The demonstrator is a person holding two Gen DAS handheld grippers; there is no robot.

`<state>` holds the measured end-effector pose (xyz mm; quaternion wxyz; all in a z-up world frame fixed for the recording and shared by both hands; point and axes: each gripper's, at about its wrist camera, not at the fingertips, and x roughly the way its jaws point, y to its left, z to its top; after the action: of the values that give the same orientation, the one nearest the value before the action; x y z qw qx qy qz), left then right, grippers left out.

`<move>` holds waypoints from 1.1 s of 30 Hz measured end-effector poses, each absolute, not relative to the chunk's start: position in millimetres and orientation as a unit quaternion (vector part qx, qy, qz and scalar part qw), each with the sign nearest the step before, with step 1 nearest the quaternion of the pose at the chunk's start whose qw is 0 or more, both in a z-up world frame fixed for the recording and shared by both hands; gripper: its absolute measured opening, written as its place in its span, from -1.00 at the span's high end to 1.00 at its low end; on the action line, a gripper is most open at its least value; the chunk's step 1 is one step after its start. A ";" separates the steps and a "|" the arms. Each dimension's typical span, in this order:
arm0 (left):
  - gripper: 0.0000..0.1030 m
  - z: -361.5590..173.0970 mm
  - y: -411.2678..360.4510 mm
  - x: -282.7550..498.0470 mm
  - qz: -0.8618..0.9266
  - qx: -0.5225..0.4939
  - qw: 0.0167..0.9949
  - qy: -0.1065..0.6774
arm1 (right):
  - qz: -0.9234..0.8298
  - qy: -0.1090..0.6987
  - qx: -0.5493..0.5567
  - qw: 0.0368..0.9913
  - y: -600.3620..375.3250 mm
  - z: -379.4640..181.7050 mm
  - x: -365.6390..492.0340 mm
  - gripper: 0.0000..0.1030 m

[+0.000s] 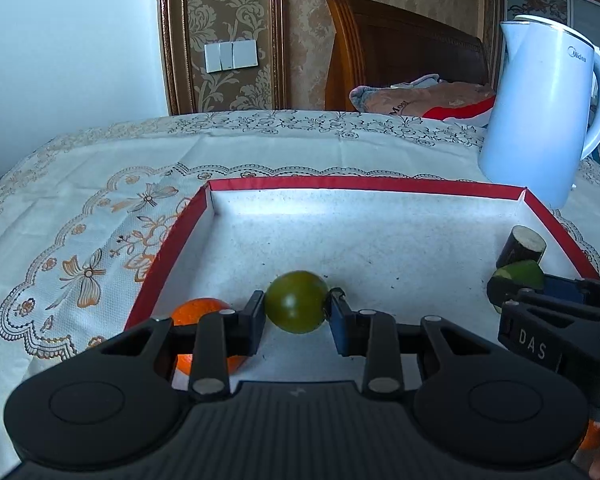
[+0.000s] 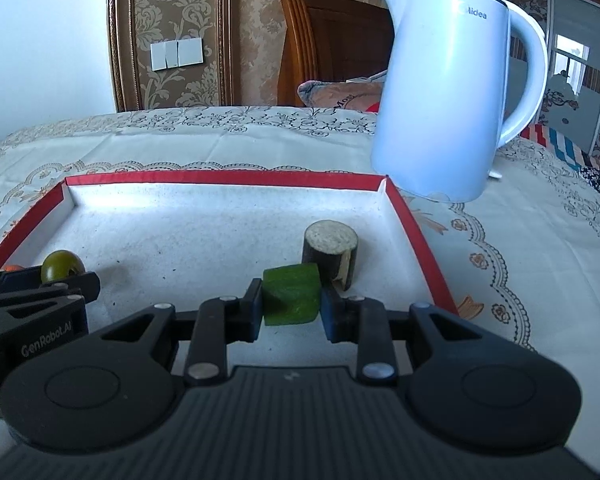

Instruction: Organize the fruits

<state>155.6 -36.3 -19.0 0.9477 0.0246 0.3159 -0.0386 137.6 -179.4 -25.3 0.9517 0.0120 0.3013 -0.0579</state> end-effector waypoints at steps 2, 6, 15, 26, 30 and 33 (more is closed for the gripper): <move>0.36 -19.8 -37.0 155.1 -0.039 0.027 0.948 0.315 | -0.059 0.300 0.011 0.952 -178.8 -25.5 137.9 0.46; 0.36 -21.2 -37.6 155.0 -0.039 0.027 0.949 0.312 | -0.060 0.302 0.016 0.951 -180.2 -27.5 139.8 0.46; 0.35 -25.1 -42.8 153.5 -0.038 0.041 0.951 0.304 | -0.058 0.306 0.028 0.950 -185.1 -28.2 140.9 0.46; 0.20 -25.8 -43.8 151.9 -0.037 0.047 0.952 0.301 | -0.059 0.307 0.037 0.949 -184.4 -29.6 141.5 0.44; 0.12 -24.7 -42.6 150.9 -0.042 0.042 0.952 0.300 | -0.060 0.308 0.041 0.949 -184.7 -29.9 140.6 0.31; -0.16 -24.0 -43.0 148.7 -0.045 0.042 0.953 0.297 | -0.064 0.304 0.040 0.950 -184.5 -29.0 138.1 0.17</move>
<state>148.7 -43.0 -24.0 0.9530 0.0420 0.2967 -0.0450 138.1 -184.5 -29.0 0.9497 0.0403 0.3039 -0.0636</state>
